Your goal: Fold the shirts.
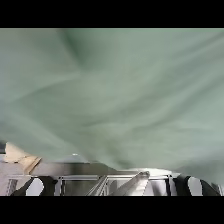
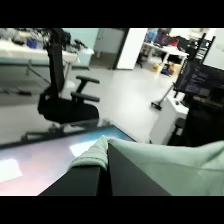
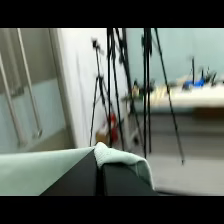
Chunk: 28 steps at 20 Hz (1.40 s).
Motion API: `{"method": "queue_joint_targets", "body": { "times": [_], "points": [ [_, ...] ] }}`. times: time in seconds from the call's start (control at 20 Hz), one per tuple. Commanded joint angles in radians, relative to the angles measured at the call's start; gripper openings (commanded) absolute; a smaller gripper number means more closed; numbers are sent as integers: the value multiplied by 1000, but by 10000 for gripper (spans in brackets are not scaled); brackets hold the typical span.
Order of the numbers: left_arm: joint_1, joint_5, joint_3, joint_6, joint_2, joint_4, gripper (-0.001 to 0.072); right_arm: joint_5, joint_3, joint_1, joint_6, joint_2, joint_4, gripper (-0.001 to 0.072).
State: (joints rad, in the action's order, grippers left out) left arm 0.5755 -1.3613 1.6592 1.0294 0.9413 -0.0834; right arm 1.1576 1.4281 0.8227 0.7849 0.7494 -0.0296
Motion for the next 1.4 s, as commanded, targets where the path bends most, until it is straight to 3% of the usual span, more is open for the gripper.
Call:
{"method": "queue_joint_targets", "body": {
  "times": [0.0, 0.15, 0.35, 0.65, 0.85, 1.0, 1.15, 1.35],
  "points": [
    [-275, 52, -132, -25, 156, -249, 28, 47, -69, -134, 35, 155, -210, 24],
    [-399, 160, -184, -27, 350, -369, 28, 44, -164, -222, 34, 381, -290, 23],
    [-417, 214, -145, -45, 620, -426, 28, 42, -193, -239, -3, 766, -260, 24],
    [-438, 220, 77, -63, 964, -427, 27, 2, -119, -245, -153, 1189, 84, 24],
    [-438, 169, 229, -26, 1102, -432, 17, 19, -23, -273, -157, 1278, 82, 24],
    [-438, 116, 242, -14, 1118, -476, 10, 6, 24, -274, -119, 1279, -58, 24],
    [-438, 72, 238, 66, 1118, -602, 9, 5, 65, -278, -27, 1275, -263, 24],
    [-466, 22, 238, 82, 1118, -636, 9, 0, 68, -289, -22, 1273, -292, 24]
  ]
}}
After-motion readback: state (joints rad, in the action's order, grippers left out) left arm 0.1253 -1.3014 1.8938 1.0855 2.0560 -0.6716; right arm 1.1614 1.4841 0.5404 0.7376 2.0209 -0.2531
